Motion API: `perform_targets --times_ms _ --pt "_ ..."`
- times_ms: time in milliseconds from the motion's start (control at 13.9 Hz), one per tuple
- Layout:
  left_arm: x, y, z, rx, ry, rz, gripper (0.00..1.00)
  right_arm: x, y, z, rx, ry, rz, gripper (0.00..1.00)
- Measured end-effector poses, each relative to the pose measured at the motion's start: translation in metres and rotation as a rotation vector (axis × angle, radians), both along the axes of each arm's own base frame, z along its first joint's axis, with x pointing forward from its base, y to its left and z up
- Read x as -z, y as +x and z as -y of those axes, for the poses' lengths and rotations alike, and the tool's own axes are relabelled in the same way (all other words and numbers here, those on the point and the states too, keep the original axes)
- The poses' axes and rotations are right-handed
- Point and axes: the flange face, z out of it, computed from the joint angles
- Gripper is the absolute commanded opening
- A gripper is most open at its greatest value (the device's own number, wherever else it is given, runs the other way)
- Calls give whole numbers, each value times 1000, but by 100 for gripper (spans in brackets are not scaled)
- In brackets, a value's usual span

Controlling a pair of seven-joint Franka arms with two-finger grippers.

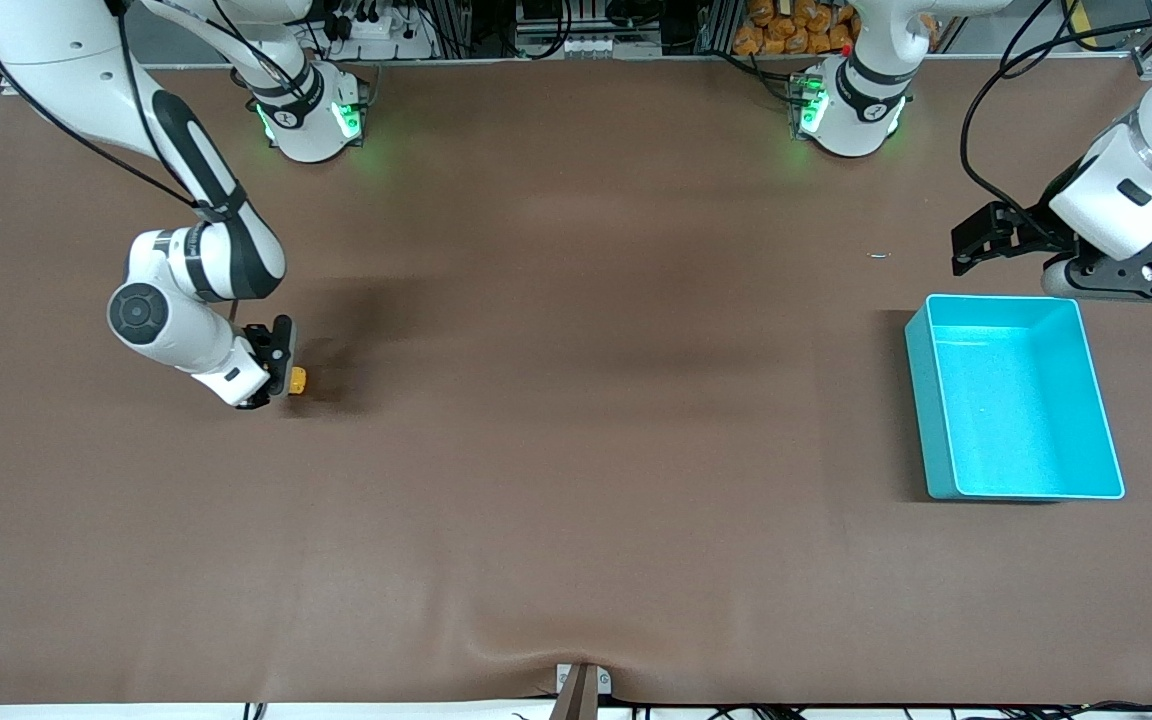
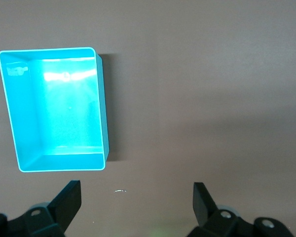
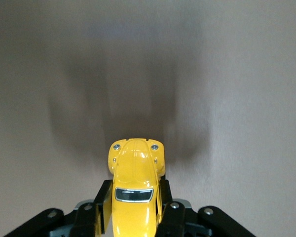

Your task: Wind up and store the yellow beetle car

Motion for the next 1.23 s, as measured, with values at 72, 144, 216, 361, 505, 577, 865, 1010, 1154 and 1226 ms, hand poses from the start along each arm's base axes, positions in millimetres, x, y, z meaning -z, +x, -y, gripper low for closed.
perform_targets --times_ms 72,144,216,361,505,577,865,1010,1154,1226 --pt "0 0 0 0 0 0 100 0 0 7 1 1 -1 26" --pt "0 0 0 0 0 0 100 0 1 13 2 2 -3 26" --pt "0 0 0 0 0 0 100 0 2 20 0 3 -6 26" --pt "0 0 0 0 0 0 100 1 3 33 -5 6 -10 26" --pt "0 0 0 -1 0 0 100 0 5 47 -9 9 -11 27" --pt "0 0 -1 -1 0 0 100 0 5 52 -7 10 -11 27" --pt "0 0 -1 -2 0 0 100 0 5 80 7 13 -8 29" --pt "0 0 -1 -2 0 0 100 1 5 95 12 15 -6 29" --pt "0 0 -1 -2 0 0 100 0 5 105 22 16 -4 29" --pt "0 0 -1 -2 0 0 100 0 5 111 29 16 -2 29"
